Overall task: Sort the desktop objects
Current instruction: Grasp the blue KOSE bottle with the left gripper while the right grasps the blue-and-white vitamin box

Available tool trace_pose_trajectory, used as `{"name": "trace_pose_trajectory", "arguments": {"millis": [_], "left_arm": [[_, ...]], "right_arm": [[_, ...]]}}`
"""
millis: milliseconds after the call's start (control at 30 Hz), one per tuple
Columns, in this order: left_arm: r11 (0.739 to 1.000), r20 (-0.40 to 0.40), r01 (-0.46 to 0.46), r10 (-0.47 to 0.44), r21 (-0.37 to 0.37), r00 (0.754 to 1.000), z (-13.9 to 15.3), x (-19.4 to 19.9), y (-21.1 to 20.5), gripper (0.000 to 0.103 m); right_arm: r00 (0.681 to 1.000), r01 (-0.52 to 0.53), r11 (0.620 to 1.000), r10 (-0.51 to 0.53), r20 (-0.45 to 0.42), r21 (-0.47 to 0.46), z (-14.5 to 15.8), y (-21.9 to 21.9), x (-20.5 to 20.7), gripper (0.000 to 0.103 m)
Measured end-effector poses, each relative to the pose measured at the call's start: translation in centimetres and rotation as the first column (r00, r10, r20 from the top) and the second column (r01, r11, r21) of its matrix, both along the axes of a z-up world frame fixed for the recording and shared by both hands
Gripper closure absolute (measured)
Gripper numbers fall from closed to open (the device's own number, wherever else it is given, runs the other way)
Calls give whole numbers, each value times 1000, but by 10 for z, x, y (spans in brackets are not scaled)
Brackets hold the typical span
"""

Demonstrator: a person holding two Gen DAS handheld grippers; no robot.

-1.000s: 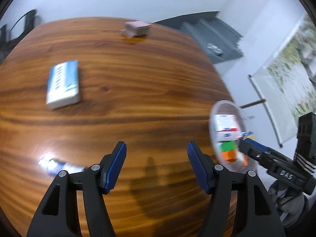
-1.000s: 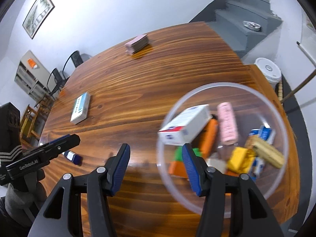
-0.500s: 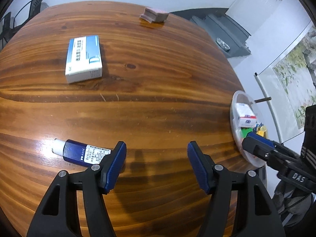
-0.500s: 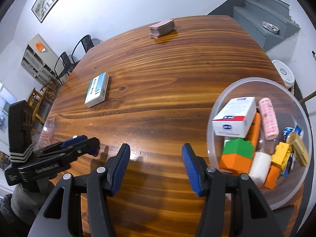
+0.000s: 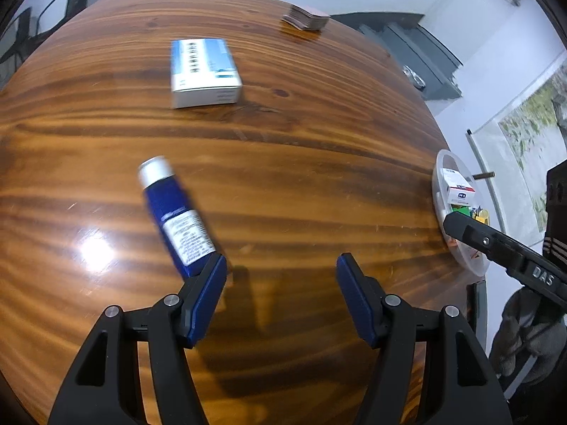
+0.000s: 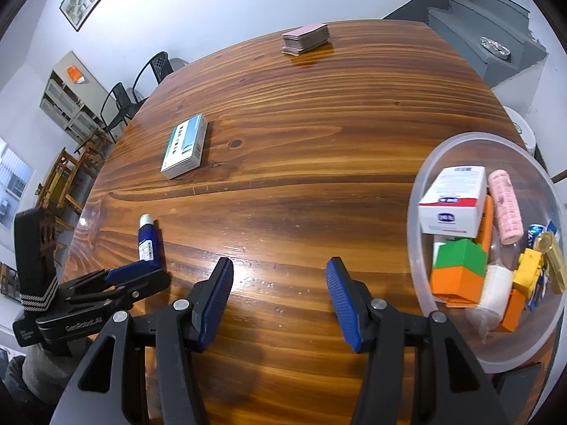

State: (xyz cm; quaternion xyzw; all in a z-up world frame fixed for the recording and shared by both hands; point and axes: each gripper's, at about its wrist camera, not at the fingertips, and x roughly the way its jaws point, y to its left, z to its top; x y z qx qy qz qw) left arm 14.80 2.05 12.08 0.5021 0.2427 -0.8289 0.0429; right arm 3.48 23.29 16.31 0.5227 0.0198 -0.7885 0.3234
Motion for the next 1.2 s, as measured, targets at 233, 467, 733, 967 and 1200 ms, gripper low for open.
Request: {"name": "trace_pose_trajectory", "arguments": {"millis": [233,467,733,967,1200], "left_arm": [[998,-31,-61,60,-17,998,17,22,-21,35],[990,-2,-111,112,-82,994,7,7,-39,35],[986,52,-89,97,-138,994,-16,-15,-45,48],[982,56,-78,89,-171,994,-19,-12,-57,68],[977,43,-84,94,-198,995,-13,4,-76,69]], "right_arm": [[1000,-28,1000,28,6,-4,-2,-16,6,44],[999,-37,999,37,6,-1,-1,-25,12,44],[1000,-5,1000,5,5,13,-2,-27,14,44],[1000,-6,1000,6,10,29,-7,-42,13,44],[998,-68,997,68,-3,34,-11,-89,5,44]]}}
